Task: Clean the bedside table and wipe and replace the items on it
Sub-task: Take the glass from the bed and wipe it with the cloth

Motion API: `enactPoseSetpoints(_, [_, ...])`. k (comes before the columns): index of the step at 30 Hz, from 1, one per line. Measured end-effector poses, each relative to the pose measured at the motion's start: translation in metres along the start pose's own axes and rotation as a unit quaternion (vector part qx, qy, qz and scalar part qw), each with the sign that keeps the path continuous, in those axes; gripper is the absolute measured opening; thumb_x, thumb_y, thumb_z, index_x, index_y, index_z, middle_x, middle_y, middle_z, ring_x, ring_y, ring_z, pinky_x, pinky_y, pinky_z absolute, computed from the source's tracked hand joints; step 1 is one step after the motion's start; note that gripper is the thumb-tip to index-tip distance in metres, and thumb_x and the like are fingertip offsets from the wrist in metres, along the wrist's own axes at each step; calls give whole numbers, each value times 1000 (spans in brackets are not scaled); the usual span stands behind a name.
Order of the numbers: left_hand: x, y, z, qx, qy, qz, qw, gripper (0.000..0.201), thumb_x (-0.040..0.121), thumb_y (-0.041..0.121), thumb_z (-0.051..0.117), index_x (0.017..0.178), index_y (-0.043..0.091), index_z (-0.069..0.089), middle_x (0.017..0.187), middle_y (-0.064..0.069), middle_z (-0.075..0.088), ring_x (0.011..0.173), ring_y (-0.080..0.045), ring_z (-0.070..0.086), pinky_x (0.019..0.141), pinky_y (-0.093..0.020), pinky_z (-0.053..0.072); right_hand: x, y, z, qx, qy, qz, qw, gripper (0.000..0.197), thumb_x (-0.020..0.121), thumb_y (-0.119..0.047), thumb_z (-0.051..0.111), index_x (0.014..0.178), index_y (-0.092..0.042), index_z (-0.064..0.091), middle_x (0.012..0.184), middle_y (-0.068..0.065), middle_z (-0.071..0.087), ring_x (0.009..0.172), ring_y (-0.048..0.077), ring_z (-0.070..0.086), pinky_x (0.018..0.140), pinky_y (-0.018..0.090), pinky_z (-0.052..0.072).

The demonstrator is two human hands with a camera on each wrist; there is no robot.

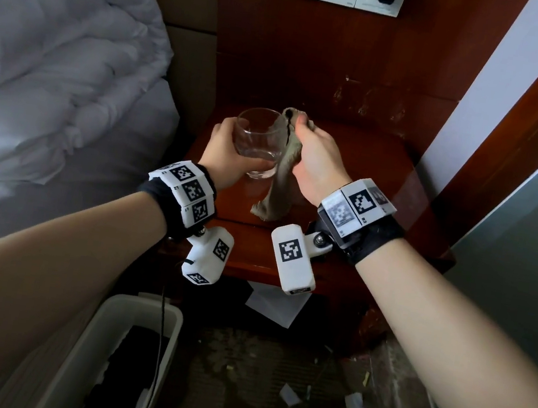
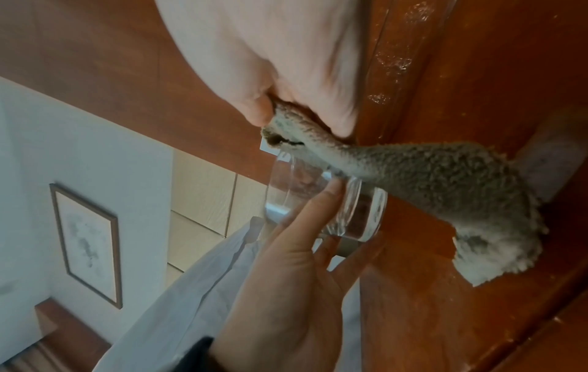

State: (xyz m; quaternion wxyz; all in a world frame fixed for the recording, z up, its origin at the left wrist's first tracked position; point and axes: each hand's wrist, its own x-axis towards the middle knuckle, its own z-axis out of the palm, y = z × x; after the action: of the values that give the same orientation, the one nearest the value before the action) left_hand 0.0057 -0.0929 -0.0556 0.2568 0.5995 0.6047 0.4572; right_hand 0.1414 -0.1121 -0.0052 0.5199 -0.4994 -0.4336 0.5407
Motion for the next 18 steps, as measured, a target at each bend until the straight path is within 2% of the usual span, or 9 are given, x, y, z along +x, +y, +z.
enactPoseSetpoints(2, [1, -1, -1, -9, 1, -3, 1000, 83, 62, 24, 86, 131, 11, 42, 127, -2, 52, 113, -14, 52, 96, -29, 46, -1, 0, -2, 2, -12, 7, 1000, 30, 100, -25, 43, 111, -4, 61, 81, 3, 63, 75, 9, 64, 61, 17, 54])
enactPoseSetpoints(3, [2, -1, -1, -11, 3, -5, 1000, 83, 62, 22, 86, 131, 10, 41, 124, 1, 54, 111, -13, 53, 93, -26, 46, -1, -1, -3, 2, -21, 11, 1000, 32, 101, -24, 42, 118, -2, 58, 90, 5, 64, 82, 10, 65, 59, 14, 53])
enactPoseSetpoints(6, [3, -1, -2, -13, 11, -21, 1000, 81, 64, 19, 85, 131, 10, 41, 118, 0, 56, 106, -11, 54, 85, -21, 44, -1, -3, -6, 5, -7, 11, 1000, 38, 100, -25, 43, 127, -2, 53, 121, 16, 62, 111, 25, 61, 82, 26, 53])
enactPoseSetpoints(8, [4, -2, -4, -17, 14, -29, 999, 82, 64, 20, 85, 132, 11, 40, 123, -3, 57, 109, -15, 56, 86, -24, 45, -2, -6, -7, 8, -5, 17, 1000, 40, 98, -27, 46, 130, -4, 52, 131, 15, 57, 121, 26, 55, 103, 37, 45])
enactPoseSetpoints(10, [3, -3, -8, -15, 14, -36, 999, 82, 65, 19, 84, 133, 11, 39, 126, -4, 56, 112, -17, 55, 85, -23, 45, 0, -7, -11, 3, -14, 20, 1000, 42, 98, -27, 47, 134, -6, 49, 130, 11, 57, 119, 21, 53, 109, 37, 38])
enactPoseSetpoints(13, [3, -4, -11, -9, 15, -41, 999, 82, 65, 20, 84, 133, 13, 39, 129, -4, 54, 114, -16, 52, 86, -24, 43, 2, -11, -20, 4, -1, 0, 1000, 42, 99, -22, 44, 132, 4, 45, 91, 4, 60, 85, 18, 58, 95, 37, 44])
enactPoseSetpoints(14, [2, -4, -12, -3, 14, -42, 999, 82, 65, 21, 84, 133, 13, 39, 129, -4, 53, 113, -15, 51, 85, -24, 42, 4, -13, -25, -1, 7, -6, 1000, 42, 99, -22, 44, 131, 5, 46, 89, 4, 59, 85, 20, 58, 92, 35, 45])
enactPoseSetpoints(16, [0, -5, -12, 2, 7, -47, 999, 82, 66, 22, 84, 134, 14, 39, 130, -4, 53, 111, -15, 51, 85, -24, 42, 7, -19, -33, -63, 49, -7, 997, 37, 99, -27, 44, 128, -5, 51, 96, 3, 59, 91, 17, 57, 85, 30, 46])
enactPoseSetpoints(18, [-2, -9, -12, 11, -2, -53, 999, 83, 66, 24, 84, 134, 14, 38, 130, -4, 53, 110, -16, 52, 85, -24, 42, 10, -24, -42, -92, 111, -23, 989, 23, 99, -32, 44, 104, -15, 58, 79, 0, 53, 71, 11, 50, 65, 23, 42])
